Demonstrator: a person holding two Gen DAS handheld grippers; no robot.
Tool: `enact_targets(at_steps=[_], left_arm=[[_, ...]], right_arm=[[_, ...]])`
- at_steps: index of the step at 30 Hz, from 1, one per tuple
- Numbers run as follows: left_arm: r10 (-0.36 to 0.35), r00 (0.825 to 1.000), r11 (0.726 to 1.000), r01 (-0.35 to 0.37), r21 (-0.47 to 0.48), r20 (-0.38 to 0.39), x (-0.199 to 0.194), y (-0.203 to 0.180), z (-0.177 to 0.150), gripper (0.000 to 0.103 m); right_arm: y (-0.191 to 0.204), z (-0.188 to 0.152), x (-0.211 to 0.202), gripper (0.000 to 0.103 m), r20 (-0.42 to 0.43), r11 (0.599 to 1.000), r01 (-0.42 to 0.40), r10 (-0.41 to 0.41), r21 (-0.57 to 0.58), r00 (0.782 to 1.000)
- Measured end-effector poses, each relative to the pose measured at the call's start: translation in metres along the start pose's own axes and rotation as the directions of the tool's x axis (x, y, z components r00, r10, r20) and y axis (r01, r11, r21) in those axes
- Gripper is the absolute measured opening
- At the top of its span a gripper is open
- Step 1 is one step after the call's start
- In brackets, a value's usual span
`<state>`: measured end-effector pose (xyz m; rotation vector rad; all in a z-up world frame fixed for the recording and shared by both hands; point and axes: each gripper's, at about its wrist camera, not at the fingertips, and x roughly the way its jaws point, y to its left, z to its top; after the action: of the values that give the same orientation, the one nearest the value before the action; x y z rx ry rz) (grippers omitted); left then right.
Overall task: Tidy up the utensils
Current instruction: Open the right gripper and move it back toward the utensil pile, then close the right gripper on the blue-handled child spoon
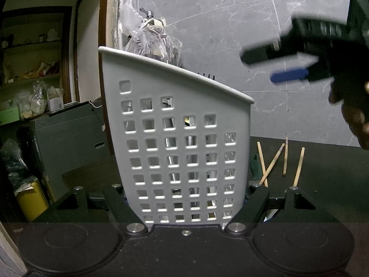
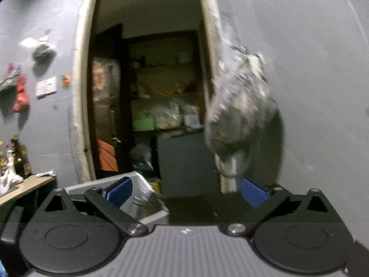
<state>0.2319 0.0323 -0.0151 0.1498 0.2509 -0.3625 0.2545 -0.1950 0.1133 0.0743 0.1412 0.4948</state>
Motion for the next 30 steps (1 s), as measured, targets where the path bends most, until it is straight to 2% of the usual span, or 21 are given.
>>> enact_targets(at_steps=[5,11,15,25,30], left_arm=[[0.0,1.0,1.0,0.0,0.002,0.0,0.0,0.0,0.0,0.077],[0.001,1.0,1.0,-0.001,0.003,-0.002,0.0,0.0,0.0,0.077],[0.001,1.0,1.0,-0.001,0.006,-0.005,0.001,0.0,0.001,0.077],[0.002,1.0,1.0,-0.002,0.009,-0.006,0.002,-0.001,0.001,0.077],[0.003,1.0,1.0,-0.003,0.008,-0.005,0.002,-0.001,0.001,0.077]], right_arm=[[-0.026,-0.019,0.008,0.103,-0.125,0.995,0.071,-0.062,0.072,0.99],[-0.04,-0.048,0.028,0.103,-0.285,0.986,0.145,-0.116,0.083,0.951],[-0.042,-0.064,0.039,0.103,-0.353,0.984,0.165,-0.131,0.066,0.926],[-0.036,-0.079,0.05,0.103,-0.399,0.988,0.154,-0.137,0.01,0.907],[-0.026,-0.083,0.054,0.103,-0.405,0.985,0.16,-0.172,-0.065,0.898]])
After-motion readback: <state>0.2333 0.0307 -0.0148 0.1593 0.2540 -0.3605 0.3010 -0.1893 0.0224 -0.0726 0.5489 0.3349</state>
